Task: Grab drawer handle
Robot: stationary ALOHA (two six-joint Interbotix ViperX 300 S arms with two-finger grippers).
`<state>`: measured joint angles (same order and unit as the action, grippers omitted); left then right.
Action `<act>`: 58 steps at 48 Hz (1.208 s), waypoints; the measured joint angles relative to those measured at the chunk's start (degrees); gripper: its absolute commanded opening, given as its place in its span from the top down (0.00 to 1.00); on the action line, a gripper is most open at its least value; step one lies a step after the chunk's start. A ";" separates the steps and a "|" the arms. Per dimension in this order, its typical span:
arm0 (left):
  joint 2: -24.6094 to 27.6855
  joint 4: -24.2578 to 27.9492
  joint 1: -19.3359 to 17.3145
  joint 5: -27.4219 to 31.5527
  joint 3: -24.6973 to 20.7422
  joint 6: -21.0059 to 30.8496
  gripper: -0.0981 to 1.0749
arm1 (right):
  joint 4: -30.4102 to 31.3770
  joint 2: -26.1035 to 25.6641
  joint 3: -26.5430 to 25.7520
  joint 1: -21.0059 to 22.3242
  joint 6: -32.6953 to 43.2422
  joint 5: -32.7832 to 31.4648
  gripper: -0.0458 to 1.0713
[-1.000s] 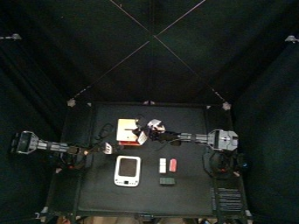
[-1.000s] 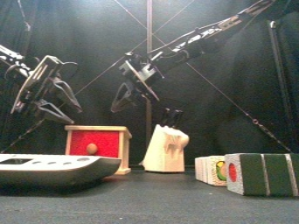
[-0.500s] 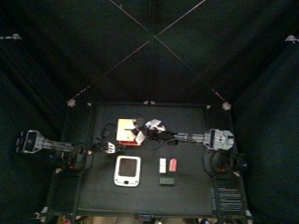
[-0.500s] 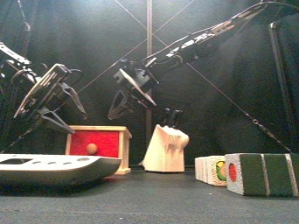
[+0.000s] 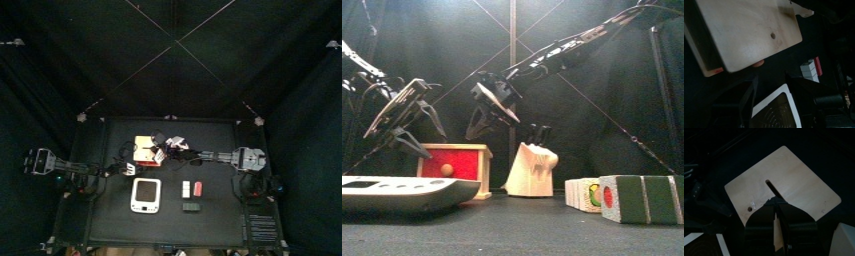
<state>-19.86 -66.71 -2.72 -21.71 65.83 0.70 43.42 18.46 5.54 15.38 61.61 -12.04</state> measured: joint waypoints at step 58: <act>11.69 -4.48 -4.92 0.09 -6.15 3.69 0.21 | 0.35 5.27 -6.15 0.62 -0.09 -8.17 0.72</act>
<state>-8.17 -71.19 -7.65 -21.62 59.68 4.39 43.77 23.73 -0.62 16.00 61.52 -20.21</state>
